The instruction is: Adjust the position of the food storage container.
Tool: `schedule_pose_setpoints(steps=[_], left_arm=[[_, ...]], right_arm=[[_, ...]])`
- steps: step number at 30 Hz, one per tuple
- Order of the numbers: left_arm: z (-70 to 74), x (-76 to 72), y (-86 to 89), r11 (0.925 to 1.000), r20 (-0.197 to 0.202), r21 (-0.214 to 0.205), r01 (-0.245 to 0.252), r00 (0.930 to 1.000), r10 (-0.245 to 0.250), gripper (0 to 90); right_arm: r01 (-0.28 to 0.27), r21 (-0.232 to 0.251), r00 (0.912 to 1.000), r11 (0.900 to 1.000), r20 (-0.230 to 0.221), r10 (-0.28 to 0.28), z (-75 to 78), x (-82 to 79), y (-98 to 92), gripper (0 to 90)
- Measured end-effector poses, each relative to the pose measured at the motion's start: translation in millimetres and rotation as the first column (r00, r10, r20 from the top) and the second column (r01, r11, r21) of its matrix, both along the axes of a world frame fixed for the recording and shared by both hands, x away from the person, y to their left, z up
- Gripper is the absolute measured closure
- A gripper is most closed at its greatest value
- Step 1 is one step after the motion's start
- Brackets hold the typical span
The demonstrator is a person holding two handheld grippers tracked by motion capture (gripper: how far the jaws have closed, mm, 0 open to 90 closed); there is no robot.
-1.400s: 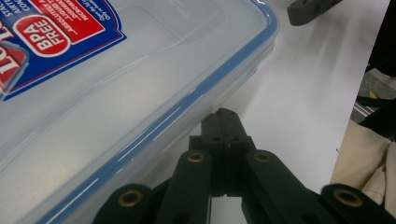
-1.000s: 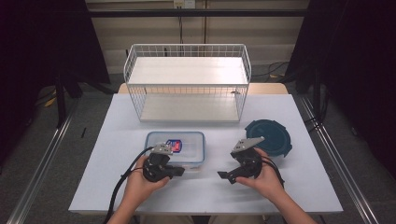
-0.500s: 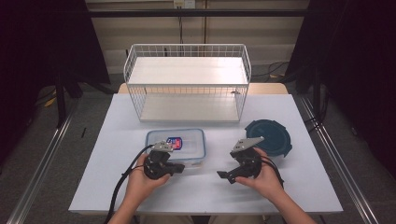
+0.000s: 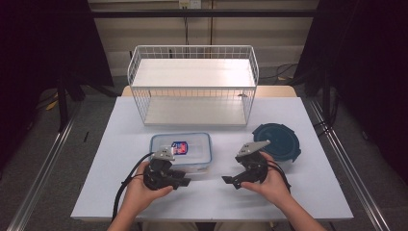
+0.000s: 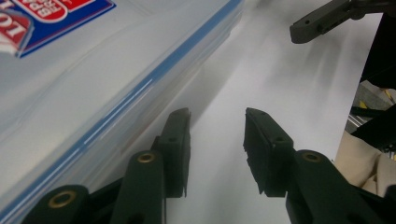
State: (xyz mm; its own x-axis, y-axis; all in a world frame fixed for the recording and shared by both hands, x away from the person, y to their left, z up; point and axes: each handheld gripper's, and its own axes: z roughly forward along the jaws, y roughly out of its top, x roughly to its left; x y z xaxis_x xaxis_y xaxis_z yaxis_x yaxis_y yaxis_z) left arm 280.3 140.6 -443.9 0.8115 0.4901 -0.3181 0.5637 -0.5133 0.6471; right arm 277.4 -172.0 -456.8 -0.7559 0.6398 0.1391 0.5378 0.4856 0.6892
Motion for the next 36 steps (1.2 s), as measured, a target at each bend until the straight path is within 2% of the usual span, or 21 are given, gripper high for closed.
schedule_pose_setpoints(steps=[6, 8, 10, 12, 15, 21, 22, 24, 26, 34, 36], left_arm=[[1.2, -1.6, 8.5, 0.9996, -0.009, -0.011, -0.026, 0.9996, 0.026, 54.3], [1.0, -2.3, 12.2, 0.9988, -0.015, -0.027, -0.042, 0.999, 0.042, 51.7], [1.5, -2.8, 17.8, 0.9986, -0.029, -0.026, -0.045, 0.9986, 0.045, 49.4], [2.2, -4.6, 22.6, 0.9975, -0.032, -0.037, -0.061, 0.9977, 0.059, 48.4], [3.4, -5.7, 31.8, 0.9958, -0.032, -0.041, -0.082, 0.9962, 0.081, 46.3], [5.0, -6.9, 49.3, 0.9884, -0.067, -0.069, -0.135, 0.9892, 0.131, 40.4], [5.3, -6.8, 51.4, 0.9891, -0.067, -0.067, -0.131, 0.9897, 0.127, 39.9], [6.0, -8.1, 54.8, 0.9859, -0.069, -0.069, -0.152, 0.9867, 0.147, 38.1], [6.0, -8.7, 58.2, 0.9843, -0.072, -0.079, -0.158, 0.9857, 0.152, 36.4], [8.1, -12.6, 71.0, 0.9815, -0.083, -0.077, -0.175, 0.9821, 0.169, 33.6], [8.1, -14.0, 74.4, 0.9783, -0.092, -0.084, -0.19, 0.979, 0.182, 33.2]], right_arm=[[-0.01, 0.001, 1.0, 1.0, -0.002, 0.01, -0.1, 2.6, 3.7, 8.5], [-0.016, -0.002, 0.9999, 0.9999, 0.0, 0.016, 0.0, 3.8, 4.2, 8.5], [-0.018, 0.006, 0.9998, 0.9998, 0.0, 0.018, -0.3, 5.1, 5.1, 8.5], [-0.02, 0.011, 0.9997, 0.9997, -0.013, 0.021, 0.1, 5.9, 5.7, 8.5], [-0.024, 0.012, 0.9997, 0.9996, -0.007, 0.024, 0.2, 7.8, 7.4, 8.5], [-0.031, 0.016, 0.9994, 0.9994, -0.012, 0.032, -0.4, 10.9, 11.6, 8.6], [-0.039, 0.016, 0.9991, 0.9991, -0.014, 0.039, -0.1, 12.1, 11.5, 8.6], [-0.037, 0.02, 0.9993, 0.9991, -0.009, 0.037, -0.3, 13.2, 12.6, 8.6], [-0.037, 0.022, 0.9993, 0.9991, -0.011, 0.037, -0.1, 14.0, 13.5, 8.6], [-0.045, 0.027, 0.9989, 0.9986, -0.012, 0.045, 0.4, 16.9, 16.8, 8.6], [-0.044, 0.03, 0.9989, 0.9986, -0.014, 0.044, 0.6, 17.5, 17.0, 8.6]])
